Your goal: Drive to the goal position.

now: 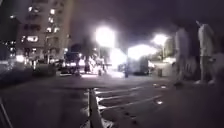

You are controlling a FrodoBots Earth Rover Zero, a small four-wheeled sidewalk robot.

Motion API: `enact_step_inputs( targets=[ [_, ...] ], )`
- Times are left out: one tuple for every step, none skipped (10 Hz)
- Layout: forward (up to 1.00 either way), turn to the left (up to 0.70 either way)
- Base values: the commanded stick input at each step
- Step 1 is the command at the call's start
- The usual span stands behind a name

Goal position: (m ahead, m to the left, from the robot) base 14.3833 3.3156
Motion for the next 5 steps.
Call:
enact_step_inputs(
  targets=[
    [0.45, 0.00],
    [0.45, 0.00],
    [0.45, 0.00],
    [0.45, 0.00],
    [0.45, 0.00]
  ],
)
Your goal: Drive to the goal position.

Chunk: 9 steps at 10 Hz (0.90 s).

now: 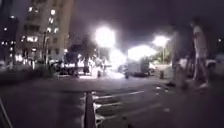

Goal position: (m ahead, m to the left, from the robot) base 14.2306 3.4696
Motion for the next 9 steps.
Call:
enact_step_inputs(
  targets=[
    [0.45, 0.00],
    [0.45, 0.00],
    [0.45, 0.00],
    [0.45, 0.00],
    [0.45, 0.00],
    [0.45, 0.00],
    [0.45, 0.00],
    [0.45, 0.00],
    [0.45, 0.00]
  ],
)
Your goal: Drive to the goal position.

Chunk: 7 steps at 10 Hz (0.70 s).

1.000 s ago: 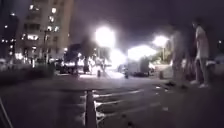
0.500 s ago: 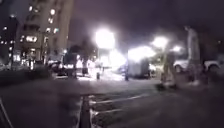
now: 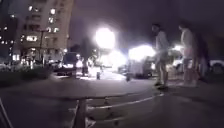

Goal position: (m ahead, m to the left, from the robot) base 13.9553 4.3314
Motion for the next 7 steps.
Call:
enact_step_inputs(
  targets=[
    [0.45, 0.00],
    [0.45, 0.00],
    [0.45, 0.00],
    [0.45, 0.00],
    [0.43, 0.00],
    [0.37, 0.00],
    [0.34, 0.00]
  ],
)
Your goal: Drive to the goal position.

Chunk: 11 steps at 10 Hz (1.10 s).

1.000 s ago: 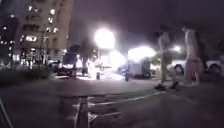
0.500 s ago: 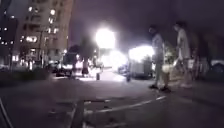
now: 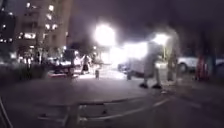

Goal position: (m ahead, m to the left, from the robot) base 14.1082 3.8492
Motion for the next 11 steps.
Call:
enact_step_inputs(
  targets=[
    [0.33, 0.00],
    [0.33, 0.00],
    [0.00, 0.00],
    [0.00, 0.00],
    [0.00, 0.00],
    [0.00, 0.00],
    [0.00, 0.00],
    [0.00, 0.00],
    [0.00, 0.00],
    [0.00, 0.00],
    [0.00, 0.00]
  ],
)
